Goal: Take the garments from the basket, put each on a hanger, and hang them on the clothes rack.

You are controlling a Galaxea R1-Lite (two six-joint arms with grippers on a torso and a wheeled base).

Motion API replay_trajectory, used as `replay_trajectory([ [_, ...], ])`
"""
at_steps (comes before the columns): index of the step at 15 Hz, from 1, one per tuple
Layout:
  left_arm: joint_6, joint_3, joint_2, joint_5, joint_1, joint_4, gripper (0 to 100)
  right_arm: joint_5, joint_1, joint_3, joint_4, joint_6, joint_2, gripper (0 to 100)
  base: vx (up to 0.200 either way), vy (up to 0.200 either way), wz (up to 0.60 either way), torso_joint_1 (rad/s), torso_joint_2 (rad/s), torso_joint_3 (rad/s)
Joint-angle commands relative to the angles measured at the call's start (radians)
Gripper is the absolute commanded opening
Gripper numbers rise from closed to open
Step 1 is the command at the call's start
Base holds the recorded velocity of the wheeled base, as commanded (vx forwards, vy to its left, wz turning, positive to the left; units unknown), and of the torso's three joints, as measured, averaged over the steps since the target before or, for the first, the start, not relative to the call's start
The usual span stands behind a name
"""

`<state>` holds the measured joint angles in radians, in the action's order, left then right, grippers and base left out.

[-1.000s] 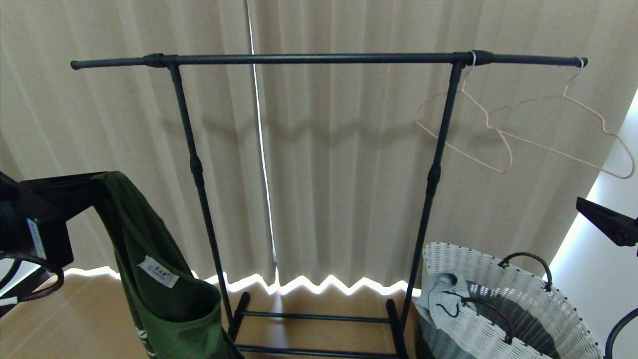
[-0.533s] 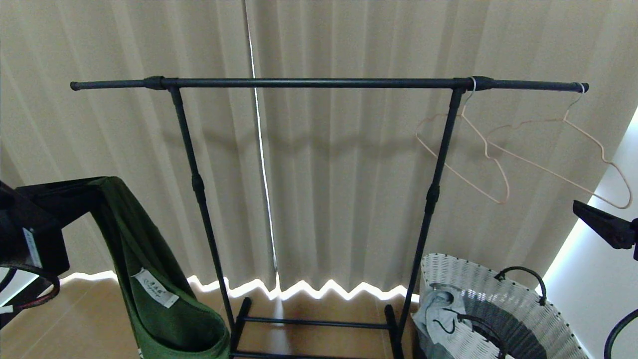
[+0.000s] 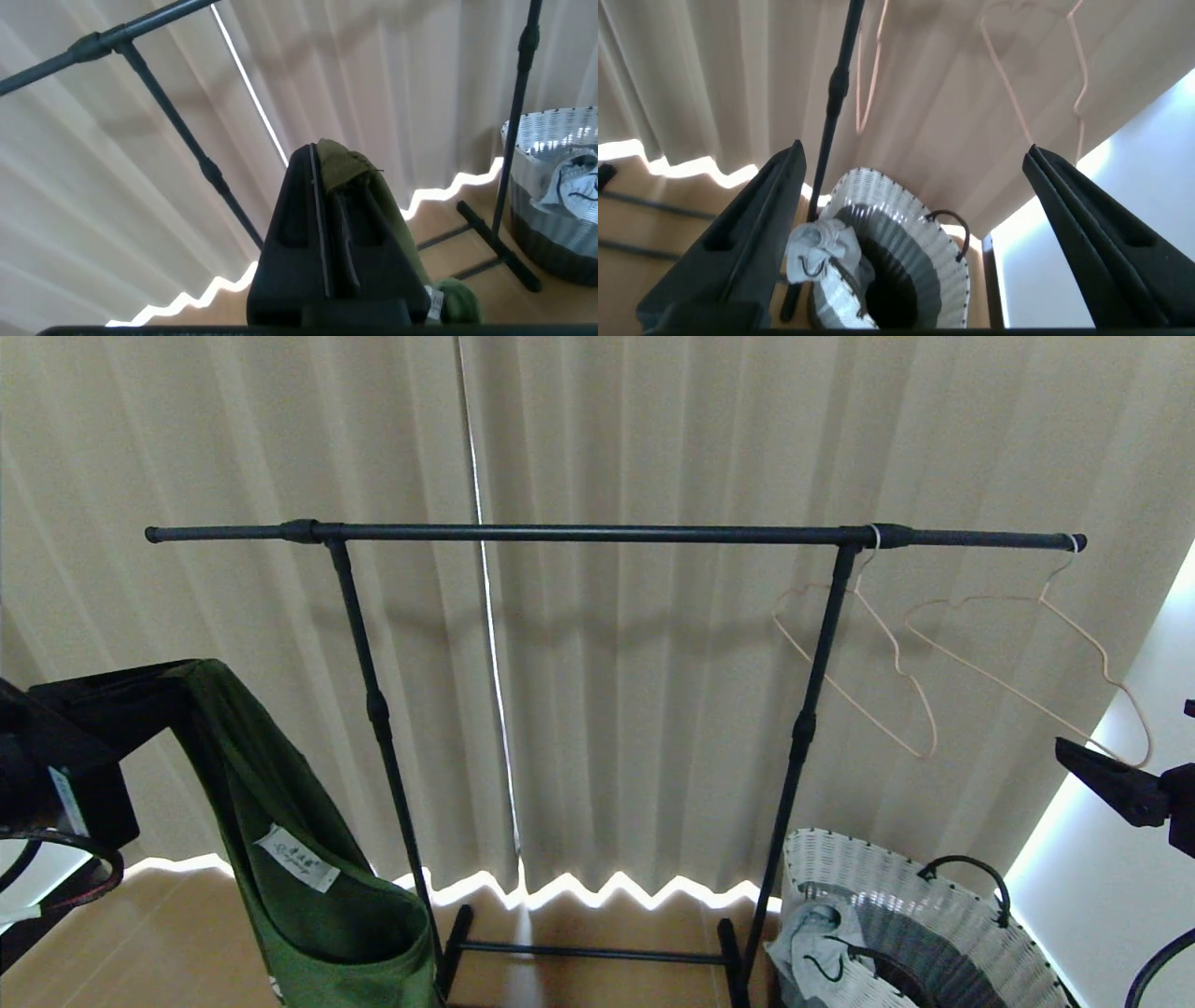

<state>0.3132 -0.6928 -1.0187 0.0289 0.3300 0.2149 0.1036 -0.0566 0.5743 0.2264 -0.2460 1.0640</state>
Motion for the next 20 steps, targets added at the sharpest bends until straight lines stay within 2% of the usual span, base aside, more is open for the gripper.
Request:
replay_trajectory([
  [1,0.003,0.001,0.006,0.0,0.0,0.001,0,-0.004,-0.003,-0.002,-0.002,-0.009,0.005,100,0.0,0.0,0.0,0.0,0.0,0.0],
  [9,0.001,0.025,0.005,0.002,0.0,-0.005,0,-0.009,-0.003,-0.005,-0.013,-0.009,0.019,100,0.0,0.0,0.0,0.0,0.0,0.0],
  [19,0.006,0.039,0.017,0.002,0.0,-0.002,0,-0.009,0.003,-0.01,-0.012,-0.007,0.014,100,0.2,-0.2,0.0,0.003,0.0,0.002],
  [20,0.007,0.042,0.022,0.002,0.0,0.0,0,-0.009,0.003,-0.01,-0.012,-0.007,0.016,100,0.0,0.0,0.0,0.0,0.0,0.0],
])
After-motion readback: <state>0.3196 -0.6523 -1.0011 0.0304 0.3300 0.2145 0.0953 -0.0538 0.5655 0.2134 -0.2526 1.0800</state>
